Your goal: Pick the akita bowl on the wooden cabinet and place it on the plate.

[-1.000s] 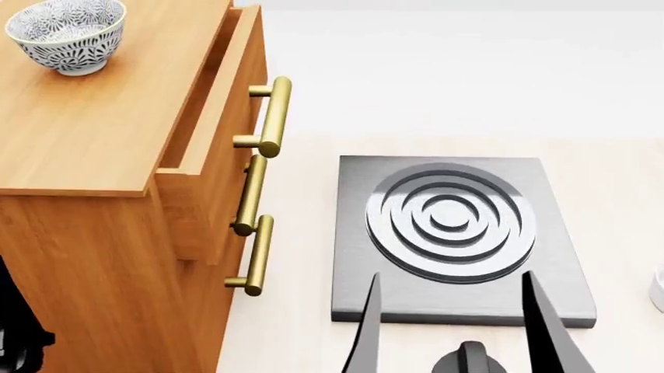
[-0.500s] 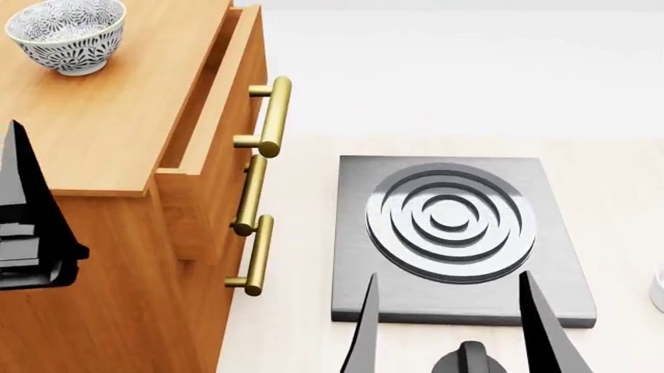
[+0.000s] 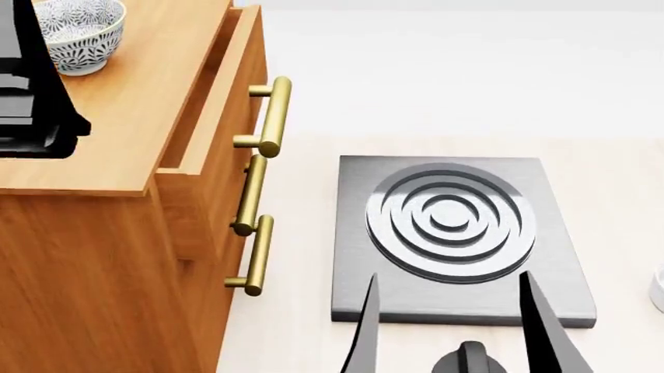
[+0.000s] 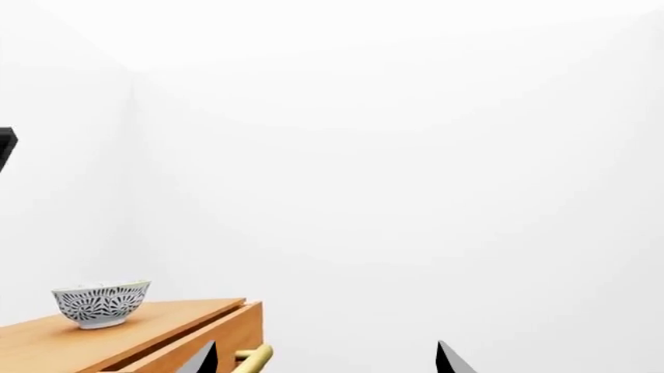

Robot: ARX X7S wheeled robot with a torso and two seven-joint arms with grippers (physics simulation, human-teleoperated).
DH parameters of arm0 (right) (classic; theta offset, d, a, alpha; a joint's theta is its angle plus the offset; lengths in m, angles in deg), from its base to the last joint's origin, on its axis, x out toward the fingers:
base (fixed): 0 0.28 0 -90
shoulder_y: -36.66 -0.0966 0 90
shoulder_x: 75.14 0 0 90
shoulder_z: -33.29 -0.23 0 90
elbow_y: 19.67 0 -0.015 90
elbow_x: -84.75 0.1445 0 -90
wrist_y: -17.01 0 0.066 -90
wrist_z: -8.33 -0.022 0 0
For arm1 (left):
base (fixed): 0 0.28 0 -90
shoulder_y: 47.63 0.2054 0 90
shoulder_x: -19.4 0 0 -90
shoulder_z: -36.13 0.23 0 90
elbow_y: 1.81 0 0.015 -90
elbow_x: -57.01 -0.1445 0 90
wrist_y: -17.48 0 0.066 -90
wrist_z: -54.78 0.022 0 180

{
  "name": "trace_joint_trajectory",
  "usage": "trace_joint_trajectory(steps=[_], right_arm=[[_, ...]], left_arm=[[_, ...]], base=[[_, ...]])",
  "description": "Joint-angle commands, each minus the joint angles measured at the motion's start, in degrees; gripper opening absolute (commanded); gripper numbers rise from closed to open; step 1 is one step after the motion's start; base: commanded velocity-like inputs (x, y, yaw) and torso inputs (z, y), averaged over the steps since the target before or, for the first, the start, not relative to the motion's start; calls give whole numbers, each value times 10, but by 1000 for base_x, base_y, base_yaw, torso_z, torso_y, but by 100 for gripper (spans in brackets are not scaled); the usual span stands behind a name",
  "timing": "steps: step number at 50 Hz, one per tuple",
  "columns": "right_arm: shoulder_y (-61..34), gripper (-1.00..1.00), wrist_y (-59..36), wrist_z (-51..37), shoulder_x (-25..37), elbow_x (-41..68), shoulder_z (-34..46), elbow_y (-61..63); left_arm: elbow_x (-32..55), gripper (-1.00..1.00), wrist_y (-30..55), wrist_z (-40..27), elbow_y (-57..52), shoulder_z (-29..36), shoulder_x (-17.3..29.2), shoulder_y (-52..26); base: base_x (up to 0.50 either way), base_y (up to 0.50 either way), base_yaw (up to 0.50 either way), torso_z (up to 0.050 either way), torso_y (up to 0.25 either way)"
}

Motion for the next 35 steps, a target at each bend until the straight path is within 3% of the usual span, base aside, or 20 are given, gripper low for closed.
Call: trace_joint_trajectory(steps=[1,10,23,35], right_arm=[[-2,100,2,-3,3,4,4,-3],[-3,100,4,-5,7,7,6,-1],[-3,100,8,-9,12,13,7,3],[-4,100,12,-13,17,15,9,3]], left_arm=[[40,100,99,-5,36,4,-10,-131],[60,100,152,-4,78,3,-16,-214],[69,100,163,31,278,-11,-42,-337],[33,100,155,69,462,42,-50,-446]], base=[[0,0,0,0,0],[0,0,0,0,0],[0,0,0,0,0],[0,0,0,0,0]])
